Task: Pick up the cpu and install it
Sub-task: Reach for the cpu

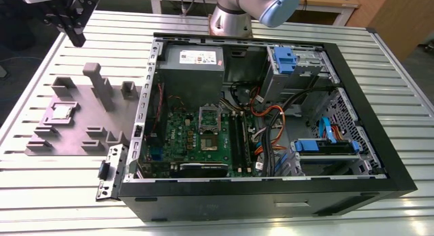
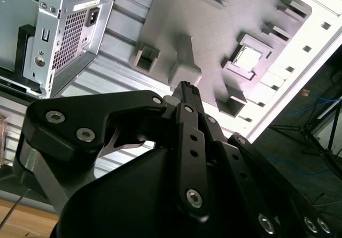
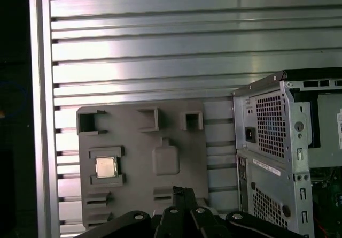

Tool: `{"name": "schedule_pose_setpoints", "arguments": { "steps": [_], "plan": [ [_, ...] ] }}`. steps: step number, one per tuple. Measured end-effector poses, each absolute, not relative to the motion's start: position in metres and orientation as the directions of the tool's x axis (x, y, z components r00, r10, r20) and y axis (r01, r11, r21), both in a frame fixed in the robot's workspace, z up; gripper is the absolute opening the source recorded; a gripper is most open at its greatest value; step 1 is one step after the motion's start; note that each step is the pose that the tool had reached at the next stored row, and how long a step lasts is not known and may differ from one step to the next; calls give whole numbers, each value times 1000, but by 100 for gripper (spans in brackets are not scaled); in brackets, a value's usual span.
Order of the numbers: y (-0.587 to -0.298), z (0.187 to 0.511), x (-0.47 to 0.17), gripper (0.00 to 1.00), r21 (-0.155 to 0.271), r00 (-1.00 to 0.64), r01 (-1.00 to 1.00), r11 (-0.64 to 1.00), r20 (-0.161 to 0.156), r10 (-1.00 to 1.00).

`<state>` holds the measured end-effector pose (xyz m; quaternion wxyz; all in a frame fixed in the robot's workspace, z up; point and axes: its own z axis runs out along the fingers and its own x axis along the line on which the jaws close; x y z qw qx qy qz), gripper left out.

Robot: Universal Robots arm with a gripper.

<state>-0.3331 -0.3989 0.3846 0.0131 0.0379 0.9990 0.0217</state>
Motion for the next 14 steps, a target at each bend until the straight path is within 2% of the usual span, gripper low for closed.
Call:
{"name": "schedule_pose_setpoints", "arguments": {
  "steps": [14],
  "plan": [
    [-399,384,-343,11,44,-997,75,996,-24,76]
  ]
}}
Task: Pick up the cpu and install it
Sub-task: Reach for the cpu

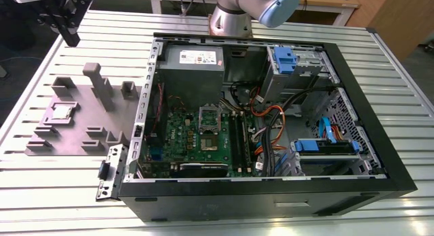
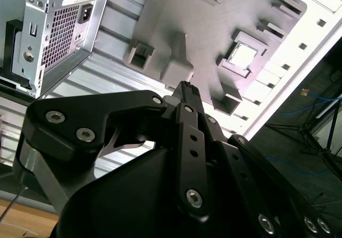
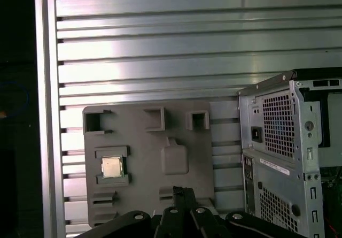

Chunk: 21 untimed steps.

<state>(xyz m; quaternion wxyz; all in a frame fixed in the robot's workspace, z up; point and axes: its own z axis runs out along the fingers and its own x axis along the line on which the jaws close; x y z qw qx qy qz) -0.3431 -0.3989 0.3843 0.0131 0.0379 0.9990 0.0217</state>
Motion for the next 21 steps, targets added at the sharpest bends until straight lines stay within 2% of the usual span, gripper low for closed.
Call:
{"name": "schedule_pose_setpoints", "arguments": {
  "steps": [21],
  "plan": [
    [-399,384,-355,11,44,-997,75,996,-24,76]
  ]
}}
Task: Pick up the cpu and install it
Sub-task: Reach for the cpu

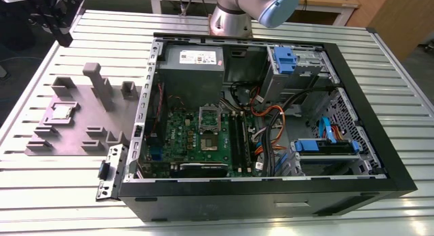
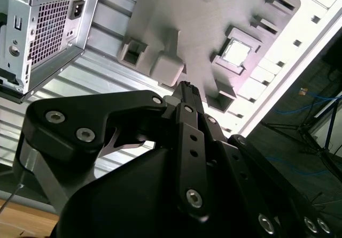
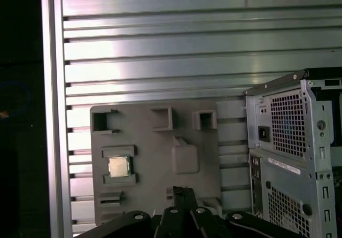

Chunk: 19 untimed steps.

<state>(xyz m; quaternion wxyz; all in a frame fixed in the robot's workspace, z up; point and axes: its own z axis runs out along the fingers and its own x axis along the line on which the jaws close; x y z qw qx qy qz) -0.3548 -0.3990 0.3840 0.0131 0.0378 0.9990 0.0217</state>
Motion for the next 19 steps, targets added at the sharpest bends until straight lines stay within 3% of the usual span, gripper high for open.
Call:
{"name": "schedule_pose_setpoints", "arguments": {
  "steps": [19],
  "plan": [
    [-399,384,-358,11,44,-997,75,996,-24,76]
  ]
}}
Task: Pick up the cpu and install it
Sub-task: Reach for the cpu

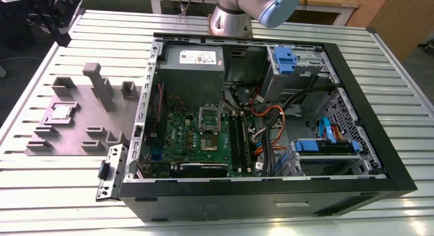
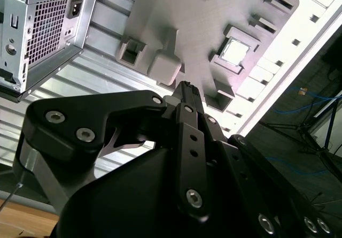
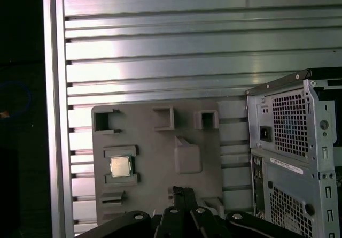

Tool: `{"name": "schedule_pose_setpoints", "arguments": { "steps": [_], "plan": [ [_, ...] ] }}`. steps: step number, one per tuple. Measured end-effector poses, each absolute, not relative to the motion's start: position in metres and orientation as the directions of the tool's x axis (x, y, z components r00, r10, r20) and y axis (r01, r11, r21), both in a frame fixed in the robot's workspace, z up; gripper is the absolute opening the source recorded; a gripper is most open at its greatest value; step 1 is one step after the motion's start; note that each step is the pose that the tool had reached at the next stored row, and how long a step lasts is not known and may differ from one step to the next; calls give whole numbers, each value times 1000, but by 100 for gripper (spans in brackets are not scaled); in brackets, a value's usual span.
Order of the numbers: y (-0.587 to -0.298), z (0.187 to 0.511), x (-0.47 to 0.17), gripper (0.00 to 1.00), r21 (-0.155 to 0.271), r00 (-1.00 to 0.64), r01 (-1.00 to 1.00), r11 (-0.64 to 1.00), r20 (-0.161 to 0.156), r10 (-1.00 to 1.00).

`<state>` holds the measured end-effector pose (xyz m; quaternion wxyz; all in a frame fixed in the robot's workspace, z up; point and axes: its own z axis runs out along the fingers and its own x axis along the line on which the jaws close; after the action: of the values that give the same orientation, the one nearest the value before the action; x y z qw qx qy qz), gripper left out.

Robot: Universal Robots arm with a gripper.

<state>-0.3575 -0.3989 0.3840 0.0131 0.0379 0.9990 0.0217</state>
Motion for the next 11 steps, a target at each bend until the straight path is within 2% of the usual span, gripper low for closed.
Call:
{"name": "schedule_pose_setpoints", "arguments": {
  "steps": [11],
  "plan": [
    [-399,383,-369,11,44,-997,75,996,-25,76]
  ]
}}
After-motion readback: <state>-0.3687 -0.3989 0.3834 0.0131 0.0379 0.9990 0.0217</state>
